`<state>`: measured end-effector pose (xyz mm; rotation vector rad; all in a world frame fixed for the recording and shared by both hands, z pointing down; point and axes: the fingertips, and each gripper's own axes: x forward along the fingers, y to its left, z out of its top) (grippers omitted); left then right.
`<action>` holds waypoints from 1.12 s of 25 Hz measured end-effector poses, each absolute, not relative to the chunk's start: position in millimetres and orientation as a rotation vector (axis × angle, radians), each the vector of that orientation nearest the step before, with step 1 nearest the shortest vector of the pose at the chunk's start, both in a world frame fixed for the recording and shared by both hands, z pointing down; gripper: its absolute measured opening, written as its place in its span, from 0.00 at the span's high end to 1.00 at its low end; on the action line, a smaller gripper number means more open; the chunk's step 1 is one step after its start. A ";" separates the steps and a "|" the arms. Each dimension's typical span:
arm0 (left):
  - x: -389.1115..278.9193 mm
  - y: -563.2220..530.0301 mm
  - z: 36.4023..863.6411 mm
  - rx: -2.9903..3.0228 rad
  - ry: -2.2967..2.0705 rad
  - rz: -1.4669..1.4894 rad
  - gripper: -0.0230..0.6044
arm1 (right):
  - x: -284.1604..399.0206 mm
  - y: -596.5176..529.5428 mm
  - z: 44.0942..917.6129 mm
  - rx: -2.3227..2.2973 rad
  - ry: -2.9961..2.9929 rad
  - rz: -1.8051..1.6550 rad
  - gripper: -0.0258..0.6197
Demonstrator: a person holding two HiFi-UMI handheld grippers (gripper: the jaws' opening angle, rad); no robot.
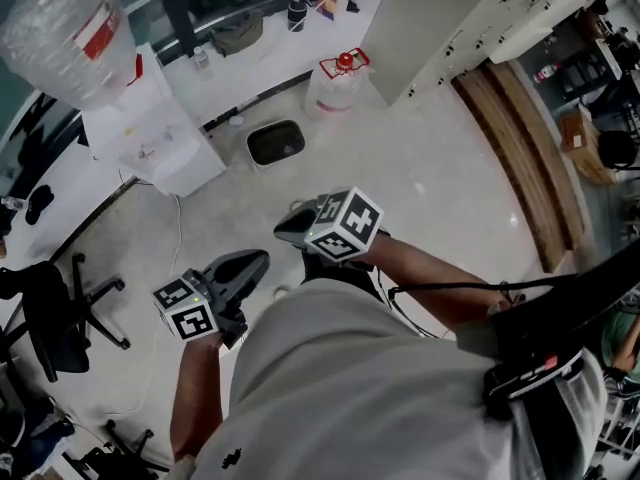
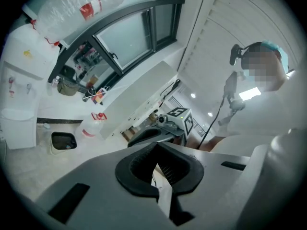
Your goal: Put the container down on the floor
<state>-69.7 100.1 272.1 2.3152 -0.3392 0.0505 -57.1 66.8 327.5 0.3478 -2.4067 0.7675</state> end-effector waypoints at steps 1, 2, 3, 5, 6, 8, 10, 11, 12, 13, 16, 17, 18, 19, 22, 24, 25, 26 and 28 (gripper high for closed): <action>-69.6 101.7 271.8 2.320 -0.340 0.054 0.95 | -58.4 68.7 326.1 0.345 -2.408 0.761 0.94; -69.8 103.0 271.3 2.324 -0.340 0.055 0.95 | -60.1 70.3 325.0 0.341 -2.409 0.753 0.94; -70.1 104.5 270.8 2.328 -0.340 0.056 0.95 | -62.0 72.1 323.8 0.336 -2.410 0.744 0.94; -70.2 108.1 268.7 2.334 -0.343 0.057 0.95 | -64.4 76.6 321.1 0.325 -2.410 0.726 0.94; -70.0 109.9 267.3 2.336 -0.343 0.056 0.95 | -64.7 78.7 319.5 0.321 -2.410 0.718 0.94; -70.2 112.0 265.7 2.343 -0.344 0.056 0.95 | -64.4 80.8 317.0 0.322 -2.412 0.703 0.94; -72.7 113.1 265.7 2.348 -0.347 0.052 0.95 | -65.2 81.7 316.0 0.323 -2.414 0.692 0.94; -74.6 114.0 265.6 2.346 -0.352 0.050 0.95 | -66.0 82.7 315.7 0.322 -2.415 0.690 0.94; -76.6 114.8 265.4 2.344 -0.359 0.048 0.95 | -66.7 83.5 315.1 0.321 -2.416 0.687 0.94; -78.3 115.4 265.3 2.341 -0.365 0.046 0.95 | -67.2 83.7 314.2 0.322 -2.418 0.685 0.94; -82.0 116.5 267.0 2.339 -0.372 0.041 0.95 | -69.0 83.0 311.4 0.325 -2.429 0.678 0.94; -82.9 116.7 267.6 2.339 -0.373 0.039 0.95 | -70.0 83.0 310.7 0.324 -2.432 0.676 0.94; -83.5 116.6 267.6 2.337 -0.376 0.038 0.95 | -70.9 83.0 310.0 0.322 -2.435 0.673 0.94; -84.1 116.2 267.3 2.336 -0.379 0.036 0.95 | -71.9 82.8 309.3 0.321 -2.438 0.669 0.94; -86.5 114.8 268.0 2.334 -0.383 0.029 0.95 | -74.5 81.3 309.1 0.319 -2.441 0.663 0.94; -89.2 114.0 269.5 2.331 -0.384 0.025 0.95 | -77.3 80.2 310.3 0.318 -2.444 0.663 0.94; -91.2 113.6 270.1 2.329 -0.388 0.024 0.95 | -79.6 79.6 311.0 0.315 -2.446 0.661 0.94; -93.8 113.1 270.8 2.327 -0.393 0.023 0.95 | -82.4 78.9 311.6 0.309 -2.447 0.660 0.94; -99.4 112.0 272.1 2.321 -0.407 0.020 0.95 | -88.8 77.7 312.8 0.294 -2.451 0.657 0.94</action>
